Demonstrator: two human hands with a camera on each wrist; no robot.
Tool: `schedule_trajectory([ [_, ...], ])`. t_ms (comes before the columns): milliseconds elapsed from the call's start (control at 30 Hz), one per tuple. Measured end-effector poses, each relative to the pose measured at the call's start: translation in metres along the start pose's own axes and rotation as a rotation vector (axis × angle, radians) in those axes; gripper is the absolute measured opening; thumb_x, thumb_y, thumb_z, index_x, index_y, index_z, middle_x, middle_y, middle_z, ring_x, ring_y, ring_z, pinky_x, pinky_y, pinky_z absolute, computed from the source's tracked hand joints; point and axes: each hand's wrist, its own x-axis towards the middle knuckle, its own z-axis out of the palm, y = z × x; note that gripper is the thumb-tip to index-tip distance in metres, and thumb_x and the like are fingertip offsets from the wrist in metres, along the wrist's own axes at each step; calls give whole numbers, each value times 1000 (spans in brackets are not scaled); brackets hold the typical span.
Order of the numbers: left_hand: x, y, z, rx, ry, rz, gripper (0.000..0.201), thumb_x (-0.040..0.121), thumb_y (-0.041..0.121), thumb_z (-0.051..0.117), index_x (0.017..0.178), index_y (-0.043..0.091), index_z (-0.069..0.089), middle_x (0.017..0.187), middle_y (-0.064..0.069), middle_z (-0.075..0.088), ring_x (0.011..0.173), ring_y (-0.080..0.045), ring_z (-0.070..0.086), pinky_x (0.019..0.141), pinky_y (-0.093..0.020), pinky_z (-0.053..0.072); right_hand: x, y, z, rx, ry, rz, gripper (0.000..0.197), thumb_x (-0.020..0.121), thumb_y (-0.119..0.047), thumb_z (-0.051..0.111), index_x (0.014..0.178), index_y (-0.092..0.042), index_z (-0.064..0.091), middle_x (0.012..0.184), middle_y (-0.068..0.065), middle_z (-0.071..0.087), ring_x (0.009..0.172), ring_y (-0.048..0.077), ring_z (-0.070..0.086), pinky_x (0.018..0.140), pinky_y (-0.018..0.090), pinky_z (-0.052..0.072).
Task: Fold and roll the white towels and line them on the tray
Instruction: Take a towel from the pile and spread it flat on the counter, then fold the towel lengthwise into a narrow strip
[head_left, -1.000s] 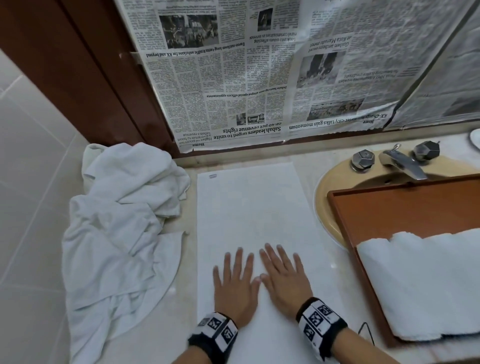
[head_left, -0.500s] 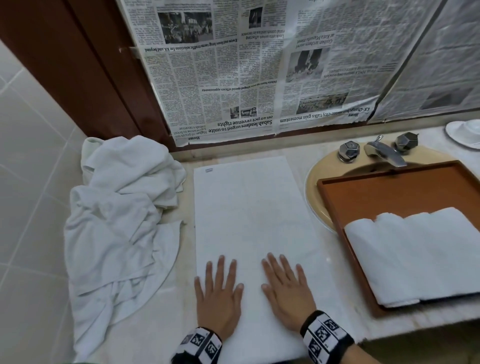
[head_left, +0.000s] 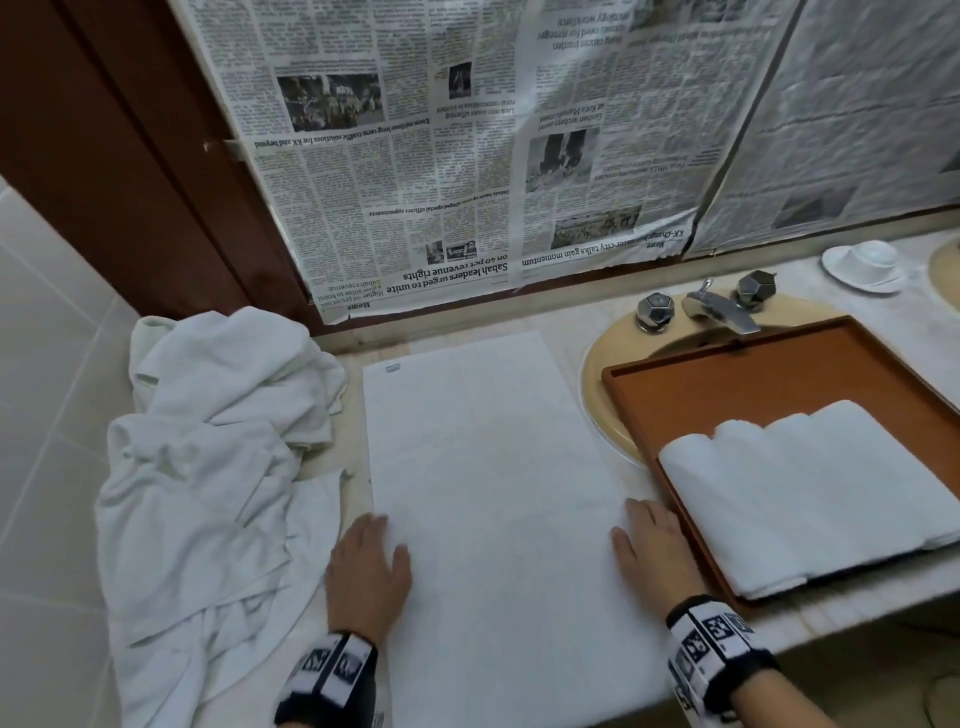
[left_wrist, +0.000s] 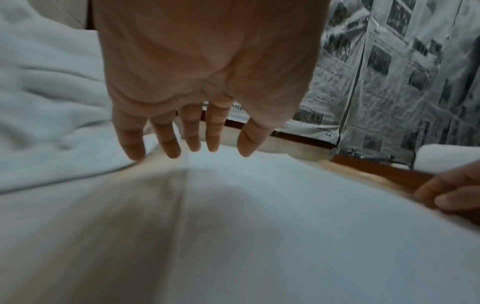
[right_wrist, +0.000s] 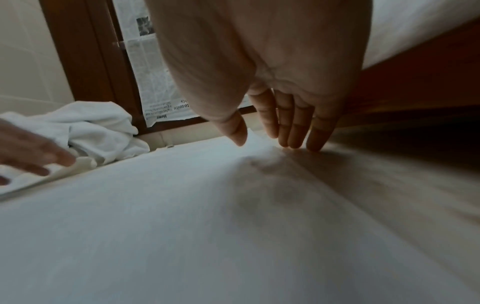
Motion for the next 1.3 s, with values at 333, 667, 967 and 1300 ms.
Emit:
schedule_trajectory([
  [333, 175, 191, 22, -54, -221, 243, 43, 97, 40, 56, 134, 17, 55, 122, -4, 64, 115, -23, 58, 93, -31, 43, 116, -57, -20, 115, -16, 49, 33, 102, -21, 36, 128, -9, 53, 129, 7, 49, 121, 24, 48, 94, 30, 41],
  [667, 264, 287, 82, 132, -268, 190, 44, 85, 54, 63, 103, 14, 60, 104, -6, 60, 95, -30, 62, 78, -36, 52, 170, -67, -10, -44, -89, -3, 44, 28, 7, 87, 63, -1, 63, 64, 14, 57, 43, 25, 57, 31, 27, 41],
  [967, 267, 298, 77, 20, -279, 63, 19, 81, 21, 60, 69, 10, 49, 77, -6, 51, 61, -22, 47, 54, -26, 36, 166, -63, -9, -58, -7, -4, 36, 43, 1, 87, 66, -5, 60, 63, 10, 57, 47, 26, 58, 34, 30, 43],
  [1300, 260, 302, 22, -420, -203, 61, 20, 86, 22, 61, 74, 7, 67, 86, -14, 71, 83, -25, 59, 69, -27, 44, 148, -43, -47, 307, -51, 117, 23, 97, -32, 56, 79, -18, 59, 69, -6, 60, 65, 9, 55, 59, 28, 45],
])
